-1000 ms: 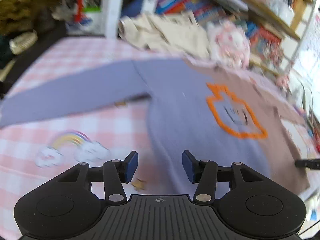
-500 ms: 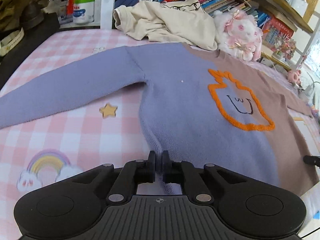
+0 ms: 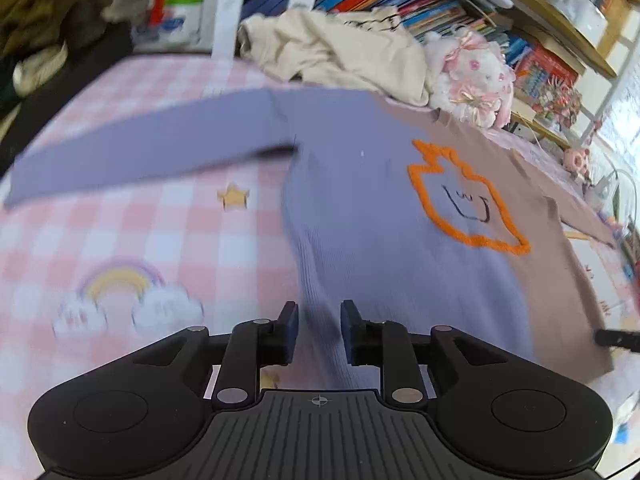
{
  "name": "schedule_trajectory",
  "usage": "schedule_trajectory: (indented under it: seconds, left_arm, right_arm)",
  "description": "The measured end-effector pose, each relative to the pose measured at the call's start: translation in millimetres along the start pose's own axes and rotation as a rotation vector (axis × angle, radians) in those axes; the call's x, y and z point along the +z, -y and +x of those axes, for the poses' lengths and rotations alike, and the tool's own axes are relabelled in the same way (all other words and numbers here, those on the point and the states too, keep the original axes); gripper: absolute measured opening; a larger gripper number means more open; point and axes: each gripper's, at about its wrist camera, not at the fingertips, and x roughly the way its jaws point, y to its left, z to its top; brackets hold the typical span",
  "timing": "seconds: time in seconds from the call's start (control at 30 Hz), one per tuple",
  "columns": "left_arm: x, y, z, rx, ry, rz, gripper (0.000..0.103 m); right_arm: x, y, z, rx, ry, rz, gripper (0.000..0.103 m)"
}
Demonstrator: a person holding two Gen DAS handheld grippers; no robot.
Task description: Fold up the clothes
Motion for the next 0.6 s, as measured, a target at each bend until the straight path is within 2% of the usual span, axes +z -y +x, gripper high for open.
schedule_trajectory:
  seconds: [0.07, 0.13, 0.17, 0.2, 0.27, 0.37, 0.6]
  left_arm:
    - [-5.4, 2.4, 0.6, -0.011, -0.001, 0.000, 0.022]
    - [-6.1, 3.0, 1.2, -0.001, 0.003, -0.015, 0.017]
    - [-6.2, 3.1, 1.5, 0.005, 0.005, -0.023, 0.007]
    - [-6.6, 0.2, 1.1, 0.006, 0.007, -0.048, 0.005]
    - [-7.7, -5.1, -0.6, 0.019, 0.016, -0.092, 0.005]
    - [-10.6, -3.2, -4.5, 0.048, 0.010, -0.065, 0.005]
    - [-12.3, 2.3, -6.5, 0.031, -0.019, 0.001, 0.005]
  right_arm:
    - [-2.1, -2.4, -0.7, 0.008, 0.002, -0.006, 0.016]
    - [-2.1, -7.1, -0.1, 0.011, 0.001, -0.022, 0.012]
    - [-1.8, -9.8, 0.3, 0.010, 0.001, -0.033, 0.011]
    - [-1.4, -12.5, 0.8, 0.008, 0.001, -0.043, 0.011]
    - [-1.5, -17.1, 1.1, 0.012, -0.001, -0.064, 0.011]
    - [-3.4, -19.9, 0.9, 0.022, -0.002, -0.076, 0.011]
    - [-8.5, -11.1, -5.2, -0.007, 0.003, -0.082, 0.011]
